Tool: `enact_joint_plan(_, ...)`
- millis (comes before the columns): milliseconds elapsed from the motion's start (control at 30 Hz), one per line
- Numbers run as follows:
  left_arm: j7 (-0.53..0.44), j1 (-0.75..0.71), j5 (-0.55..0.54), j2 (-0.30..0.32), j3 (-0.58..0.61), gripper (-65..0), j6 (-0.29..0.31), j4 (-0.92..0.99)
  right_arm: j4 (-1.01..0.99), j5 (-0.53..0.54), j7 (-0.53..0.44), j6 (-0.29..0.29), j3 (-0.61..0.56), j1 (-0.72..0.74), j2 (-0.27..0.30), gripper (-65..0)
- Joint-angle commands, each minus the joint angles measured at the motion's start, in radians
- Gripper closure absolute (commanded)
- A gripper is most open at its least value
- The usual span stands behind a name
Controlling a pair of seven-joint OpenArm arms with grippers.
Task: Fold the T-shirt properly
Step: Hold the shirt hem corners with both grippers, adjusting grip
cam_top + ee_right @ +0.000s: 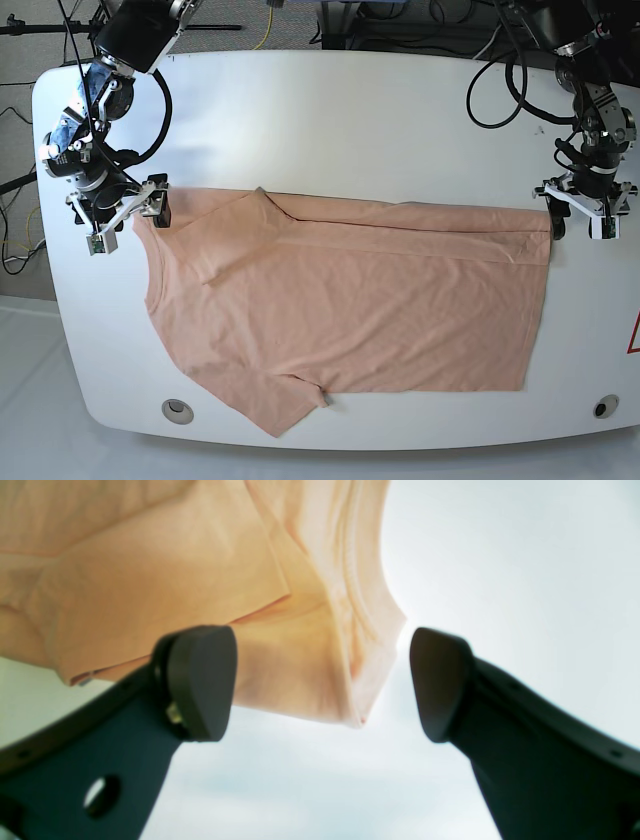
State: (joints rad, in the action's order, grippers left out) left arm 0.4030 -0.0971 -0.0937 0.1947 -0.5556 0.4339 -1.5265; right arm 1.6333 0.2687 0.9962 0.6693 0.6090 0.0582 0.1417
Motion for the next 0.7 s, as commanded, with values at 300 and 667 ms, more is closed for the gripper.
enact_joint_plan(300, -0.048, 0.001, -0.017, 0.022, 0.004, -38.1, -0.006, -0.02, -0.121, -0.079, -0.137, 0.029, 0.064, 0.075, 0.011, -50.6)
enact_joint_plan(667, -0.042, 0.0, -0.02, 0.02, 0.002, -38.3, -0.004, -0.02, -0.206, -0.071, -0.195, 0.029, 0.062, 0.078, 0.014, -50.8)
